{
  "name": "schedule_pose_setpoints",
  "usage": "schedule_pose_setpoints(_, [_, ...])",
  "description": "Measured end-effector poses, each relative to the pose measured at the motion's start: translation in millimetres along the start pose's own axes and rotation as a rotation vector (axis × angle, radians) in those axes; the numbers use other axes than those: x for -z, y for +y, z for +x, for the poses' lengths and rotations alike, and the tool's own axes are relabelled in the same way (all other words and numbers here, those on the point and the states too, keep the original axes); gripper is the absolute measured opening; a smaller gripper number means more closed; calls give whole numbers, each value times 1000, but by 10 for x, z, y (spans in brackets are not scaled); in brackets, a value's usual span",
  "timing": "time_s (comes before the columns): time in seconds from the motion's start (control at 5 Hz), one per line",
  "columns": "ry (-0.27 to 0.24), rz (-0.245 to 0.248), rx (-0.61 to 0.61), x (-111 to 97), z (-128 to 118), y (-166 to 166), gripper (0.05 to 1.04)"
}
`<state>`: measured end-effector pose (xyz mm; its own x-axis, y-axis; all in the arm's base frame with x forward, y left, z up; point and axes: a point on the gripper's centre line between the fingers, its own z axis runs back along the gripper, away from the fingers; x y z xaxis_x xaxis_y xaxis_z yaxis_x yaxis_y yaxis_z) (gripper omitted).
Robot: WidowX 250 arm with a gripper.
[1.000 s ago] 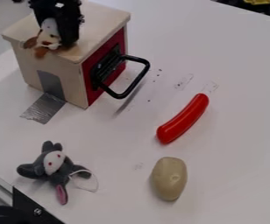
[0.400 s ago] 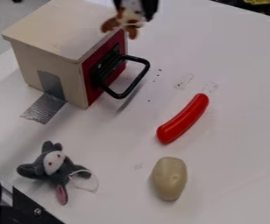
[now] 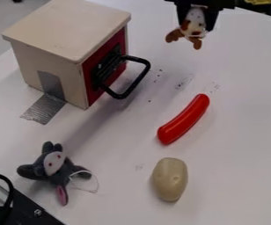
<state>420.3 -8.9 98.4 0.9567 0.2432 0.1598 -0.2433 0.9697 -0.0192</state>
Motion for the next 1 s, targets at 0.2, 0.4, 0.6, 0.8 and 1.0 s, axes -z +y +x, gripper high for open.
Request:
schedule_pose_setpoints(0.2, [-4, 15, -14, 265, 220, -118, 571])
schedule_pose_setpoints(0.4, [28, 21, -27, 580, 347, -171, 570])
schedule_pose_setpoints(0.6, [78, 31, -24, 885, 355, -149, 570])
schedule_pose_setpoints(0.8, [110, 19, -17, 990, 331, -163, 636])
schedule_pose_setpoints(1.0, [113, 19, -1, 992, 323, -168, 931])
